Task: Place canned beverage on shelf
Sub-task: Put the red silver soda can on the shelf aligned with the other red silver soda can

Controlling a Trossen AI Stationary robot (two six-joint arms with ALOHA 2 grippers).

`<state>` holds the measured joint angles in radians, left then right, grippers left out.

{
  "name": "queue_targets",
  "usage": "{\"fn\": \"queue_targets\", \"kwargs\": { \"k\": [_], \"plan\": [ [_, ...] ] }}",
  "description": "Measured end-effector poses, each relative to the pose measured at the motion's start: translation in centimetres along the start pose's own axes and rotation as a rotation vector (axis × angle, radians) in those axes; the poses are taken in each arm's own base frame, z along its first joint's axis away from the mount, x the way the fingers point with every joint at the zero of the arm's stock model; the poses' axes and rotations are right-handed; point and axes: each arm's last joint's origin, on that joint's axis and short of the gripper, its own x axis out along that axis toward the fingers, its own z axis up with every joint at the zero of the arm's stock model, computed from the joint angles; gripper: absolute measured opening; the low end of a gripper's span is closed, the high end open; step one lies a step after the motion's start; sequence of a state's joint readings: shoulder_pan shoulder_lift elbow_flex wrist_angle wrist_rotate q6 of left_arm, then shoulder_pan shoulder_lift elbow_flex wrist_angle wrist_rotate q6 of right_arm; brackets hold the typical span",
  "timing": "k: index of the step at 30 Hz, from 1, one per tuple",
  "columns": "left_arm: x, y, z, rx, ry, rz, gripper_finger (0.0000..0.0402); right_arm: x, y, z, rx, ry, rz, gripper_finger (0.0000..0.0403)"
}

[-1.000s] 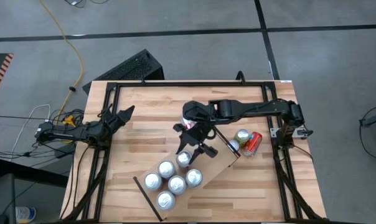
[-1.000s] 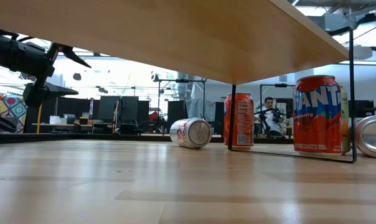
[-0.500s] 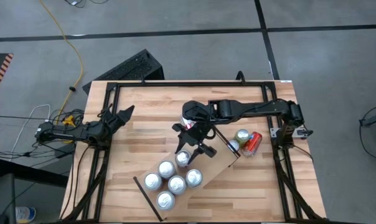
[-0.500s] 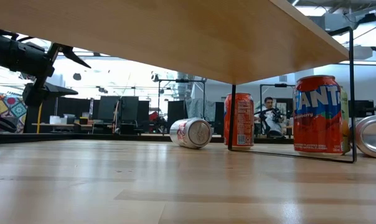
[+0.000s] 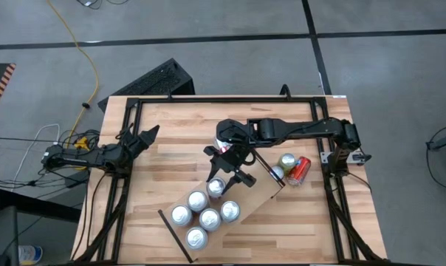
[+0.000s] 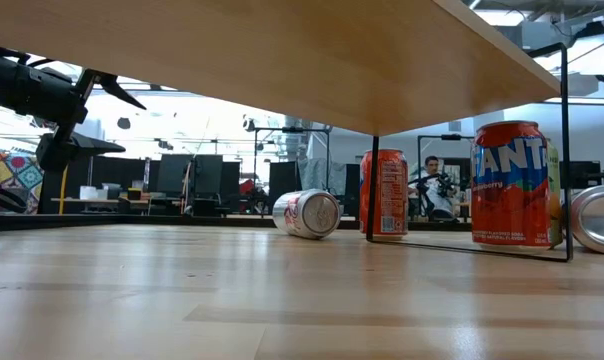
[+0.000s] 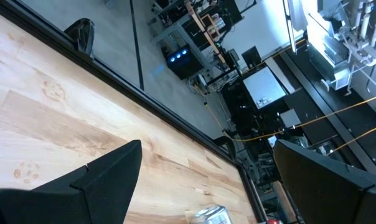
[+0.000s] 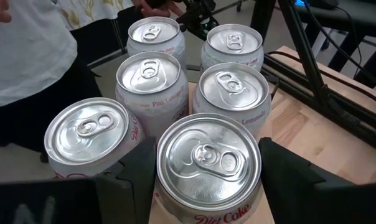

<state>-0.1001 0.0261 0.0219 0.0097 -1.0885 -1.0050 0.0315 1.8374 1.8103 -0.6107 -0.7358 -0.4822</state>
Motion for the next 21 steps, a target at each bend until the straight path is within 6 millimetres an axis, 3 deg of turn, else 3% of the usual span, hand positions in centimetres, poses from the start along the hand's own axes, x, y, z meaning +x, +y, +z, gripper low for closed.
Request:
{"fn": "queue_targets", "kwargs": {
  "k": [21],
  "plan": [
    [0.00,0.00,0.00,0.016,0.000,0.000,0.0351,0.27,0.33,-0.09,0.022,0.017,0.013,0.0235]
  ]
}}
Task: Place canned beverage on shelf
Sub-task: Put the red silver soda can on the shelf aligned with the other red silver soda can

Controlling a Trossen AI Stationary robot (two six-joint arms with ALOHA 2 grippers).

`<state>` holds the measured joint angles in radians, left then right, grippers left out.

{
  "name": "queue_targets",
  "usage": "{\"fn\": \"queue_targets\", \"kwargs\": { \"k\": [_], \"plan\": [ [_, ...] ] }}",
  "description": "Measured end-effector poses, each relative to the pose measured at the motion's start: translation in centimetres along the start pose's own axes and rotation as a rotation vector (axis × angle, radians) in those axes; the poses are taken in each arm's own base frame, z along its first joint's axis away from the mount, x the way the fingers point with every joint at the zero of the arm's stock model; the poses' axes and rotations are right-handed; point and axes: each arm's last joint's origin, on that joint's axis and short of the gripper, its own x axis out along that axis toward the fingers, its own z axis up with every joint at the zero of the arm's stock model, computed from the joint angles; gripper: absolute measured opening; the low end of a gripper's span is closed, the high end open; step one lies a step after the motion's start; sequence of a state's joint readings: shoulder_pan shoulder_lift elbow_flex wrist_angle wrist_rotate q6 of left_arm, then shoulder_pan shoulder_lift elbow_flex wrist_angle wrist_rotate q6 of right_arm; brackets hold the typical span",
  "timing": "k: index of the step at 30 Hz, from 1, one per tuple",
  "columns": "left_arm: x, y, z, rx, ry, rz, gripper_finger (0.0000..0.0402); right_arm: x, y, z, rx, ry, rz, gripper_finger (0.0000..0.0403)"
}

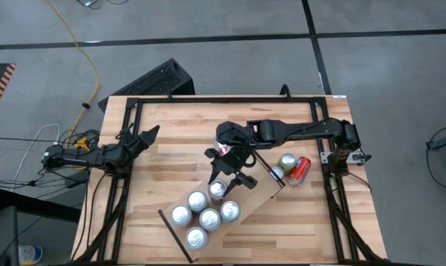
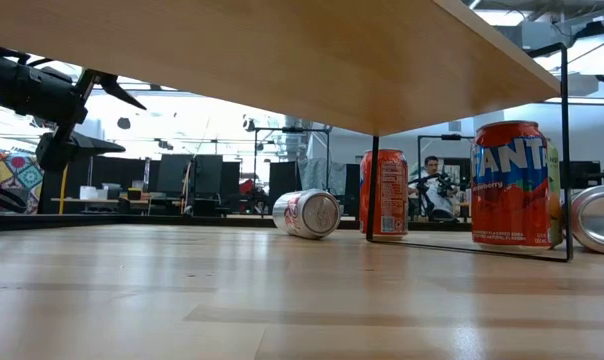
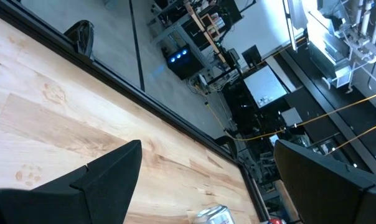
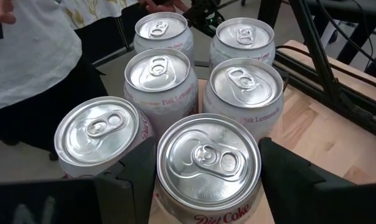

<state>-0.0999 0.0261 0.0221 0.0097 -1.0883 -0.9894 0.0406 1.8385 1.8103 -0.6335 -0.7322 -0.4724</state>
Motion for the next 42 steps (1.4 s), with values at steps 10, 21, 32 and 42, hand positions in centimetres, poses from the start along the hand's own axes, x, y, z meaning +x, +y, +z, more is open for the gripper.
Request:
{"fn": "queue_targets", "kwargs": {
  "k": [10,21,32,42],
  "plan": [
    [0.0,0.0,0.0,-0.001,0.000,0.000,0.0351,1.2,-0.3,-0.7,0.029,0.007,0.033,0.0235],
    [0.0,0.0,0.0,0.003,0.001,-0.001,0.0351,1.4,-0.8,-0.9,0.031,0.009,0.013,0.0235],
    [0.0,0.0,0.0,0.006,0.001,-0.001,0.0351,1.4,-0.8,-1.0,0.044,0.016,0.012,0.0258],
    [0.0,0.0,0.0,0.006,0.001,0.000,0.0351,1.3,-0.9,-1.1,0.074,0.017,0.009,0.0261]
  ]
}}
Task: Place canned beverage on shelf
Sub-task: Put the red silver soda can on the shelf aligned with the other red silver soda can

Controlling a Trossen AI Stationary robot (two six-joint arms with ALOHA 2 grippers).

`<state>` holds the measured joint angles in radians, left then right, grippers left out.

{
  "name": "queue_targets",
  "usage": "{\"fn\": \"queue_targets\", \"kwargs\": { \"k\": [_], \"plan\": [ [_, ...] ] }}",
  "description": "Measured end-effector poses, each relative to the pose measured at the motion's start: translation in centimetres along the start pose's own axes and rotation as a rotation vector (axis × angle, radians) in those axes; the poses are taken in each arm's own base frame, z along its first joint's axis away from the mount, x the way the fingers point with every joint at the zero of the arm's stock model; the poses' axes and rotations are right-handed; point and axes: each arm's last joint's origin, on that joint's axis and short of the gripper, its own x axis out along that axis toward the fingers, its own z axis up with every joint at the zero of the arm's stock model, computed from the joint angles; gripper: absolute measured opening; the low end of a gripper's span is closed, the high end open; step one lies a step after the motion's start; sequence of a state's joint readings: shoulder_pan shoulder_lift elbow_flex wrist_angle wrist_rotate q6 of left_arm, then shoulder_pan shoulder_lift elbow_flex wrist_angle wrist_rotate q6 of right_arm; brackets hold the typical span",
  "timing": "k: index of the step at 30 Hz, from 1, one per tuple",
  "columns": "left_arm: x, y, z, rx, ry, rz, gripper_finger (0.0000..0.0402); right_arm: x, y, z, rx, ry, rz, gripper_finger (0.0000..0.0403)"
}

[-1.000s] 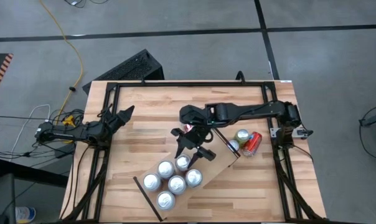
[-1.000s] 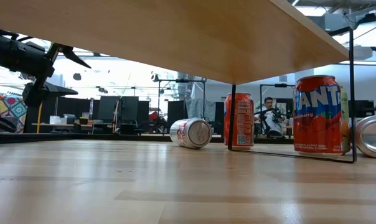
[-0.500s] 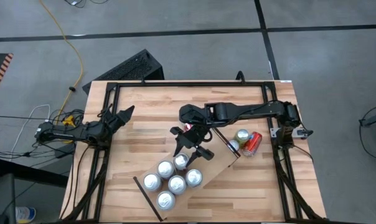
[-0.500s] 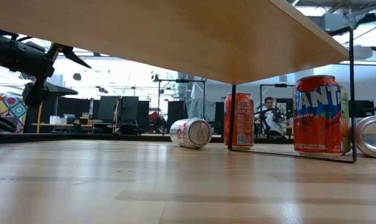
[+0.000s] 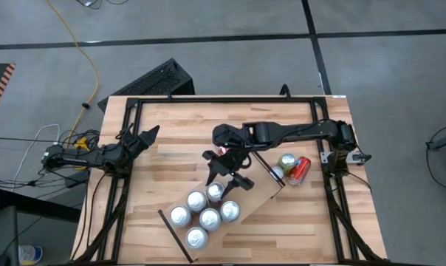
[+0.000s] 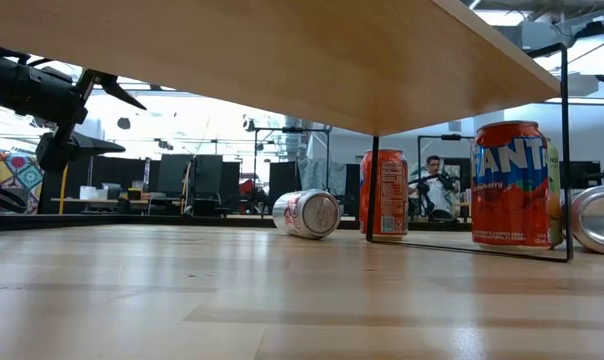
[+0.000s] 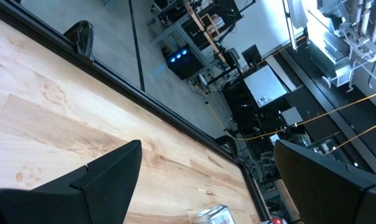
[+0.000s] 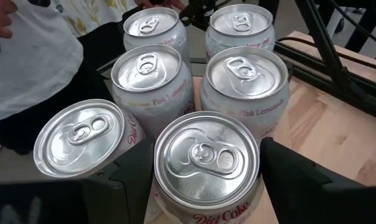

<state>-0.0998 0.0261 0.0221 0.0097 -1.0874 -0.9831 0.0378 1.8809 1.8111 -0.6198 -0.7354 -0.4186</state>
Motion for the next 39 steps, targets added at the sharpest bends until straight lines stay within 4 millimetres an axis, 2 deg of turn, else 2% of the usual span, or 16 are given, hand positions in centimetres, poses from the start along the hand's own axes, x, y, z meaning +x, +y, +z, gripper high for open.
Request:
{"fn": "queue_targets", "kwargs": {
  "k": [21,26,33,35,39],
  "plan": [
    [0.0,0.0,0.0,0.000,0.001,0.000,0.0351,-0.5,0.5,0.2,-0.016,0.017,0.005,0.0264],
    [0.0,0.0,0.0,0.000,-0.001,0.001,0.0351,-1.4,0.9,1.2,-0.026,0.011,-0.006,0.0286],
    [0.0,0.0,0.0,0.012,-0.007,0.005,0.0351,-1.2,0.8,1.4,-0.063,0.017,-0.054,0.0326],
    [0.0,0.0,0.0,0.012,-0.007,0.005,0.0351,-1.9,0.8,2.0,-0.071,0.011,-0.071,0.0328],
    [0.0,0.0,0.0,0.006,-0.008,0.006,0.0351,-5.5,1.0,4.2,-0.132,-0.004,-0.142,0.0327]
  ]
}}
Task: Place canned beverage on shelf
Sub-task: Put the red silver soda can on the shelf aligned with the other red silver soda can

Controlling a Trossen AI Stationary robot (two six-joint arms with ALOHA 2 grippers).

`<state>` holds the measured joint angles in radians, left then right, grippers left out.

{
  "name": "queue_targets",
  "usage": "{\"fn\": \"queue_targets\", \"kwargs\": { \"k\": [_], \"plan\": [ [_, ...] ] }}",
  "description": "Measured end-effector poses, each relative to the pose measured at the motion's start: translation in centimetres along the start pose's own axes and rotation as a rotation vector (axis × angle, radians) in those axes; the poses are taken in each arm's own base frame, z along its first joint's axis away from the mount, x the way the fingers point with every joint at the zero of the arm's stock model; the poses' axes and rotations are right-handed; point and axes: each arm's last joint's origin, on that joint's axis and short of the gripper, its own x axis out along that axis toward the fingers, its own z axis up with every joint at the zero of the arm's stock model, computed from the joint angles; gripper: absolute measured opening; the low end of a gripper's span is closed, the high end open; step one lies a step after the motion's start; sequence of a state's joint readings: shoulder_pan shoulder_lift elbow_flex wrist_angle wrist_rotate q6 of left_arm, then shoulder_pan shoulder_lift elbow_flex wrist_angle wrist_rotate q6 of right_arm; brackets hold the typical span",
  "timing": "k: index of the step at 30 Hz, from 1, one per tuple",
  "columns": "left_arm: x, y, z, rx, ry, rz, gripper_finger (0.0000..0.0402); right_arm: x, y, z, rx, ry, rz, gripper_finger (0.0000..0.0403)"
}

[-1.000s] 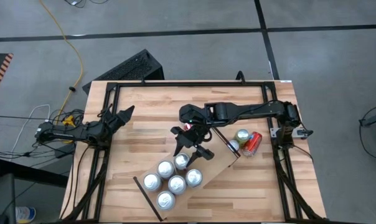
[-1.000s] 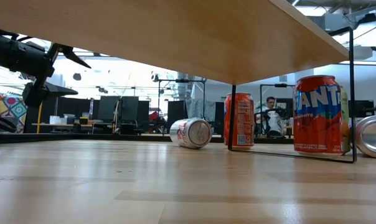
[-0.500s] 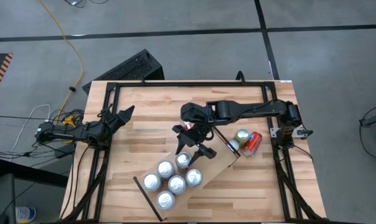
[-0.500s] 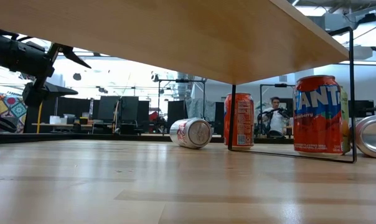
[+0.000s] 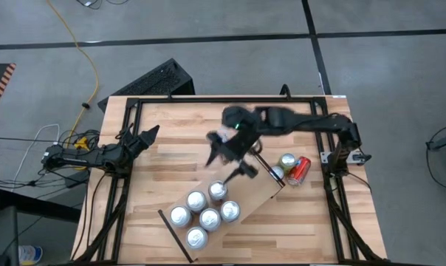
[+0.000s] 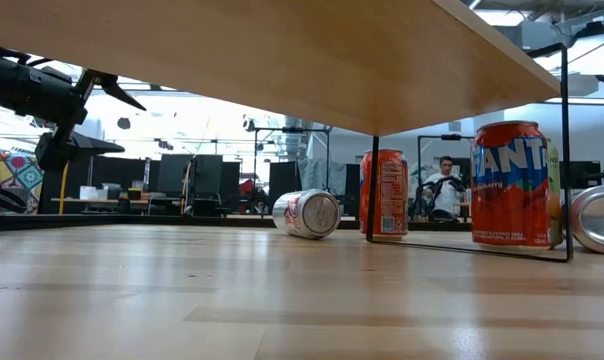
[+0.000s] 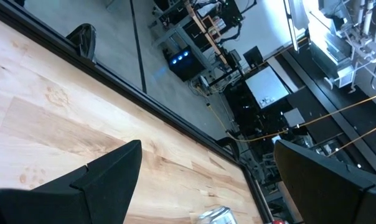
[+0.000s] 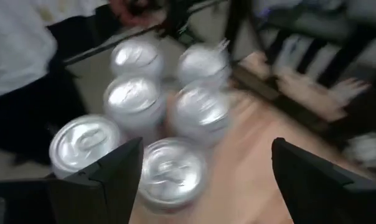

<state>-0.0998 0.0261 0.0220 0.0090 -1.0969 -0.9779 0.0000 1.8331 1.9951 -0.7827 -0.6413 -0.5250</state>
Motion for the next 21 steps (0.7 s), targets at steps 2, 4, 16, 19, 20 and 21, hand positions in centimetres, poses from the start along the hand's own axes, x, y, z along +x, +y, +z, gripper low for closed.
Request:
{"fn": "queue_targets", "kwargs": {
  "k": [2,4,16,19,20,21],
  "plan": [
    [0.0,0.0,0.0,-0.005,0.000,0.000,0.0351,-2.2,-0.4,0.7,0.000,0.030,-0.065,0.0325],
    [0.0,0.0,0.0,-0.007,0.000,0.000,0.0351,-3.8,-1.4,0.8,0.008,0.063,-0.179,0.0325],
    [0.0,0.0,0.0,-0.009,0.000,0.000,0.0351,-7.3,-10.1,-7.6,0.232,0.290,-0.487,0.0324],
    [0.0,0.0,0.0,-0.005,0.000,0.000,0.0351,-6.3,-12.1,-10.6,0.500,0.296,-0.539,0.0324],
    [0.0,0.0,0.0,-0.002,0.000,0.000,0.0351,-5.7,-12.7,-11.4,0.553,0.291,-0.558,0.0324],
    [0.0,0.0,0.0,-0.003,0.000,0.000,0.0351,-5.3,-13.0,-12.2,0.608,0.314,-0.562,0.0324]
  ]
}}
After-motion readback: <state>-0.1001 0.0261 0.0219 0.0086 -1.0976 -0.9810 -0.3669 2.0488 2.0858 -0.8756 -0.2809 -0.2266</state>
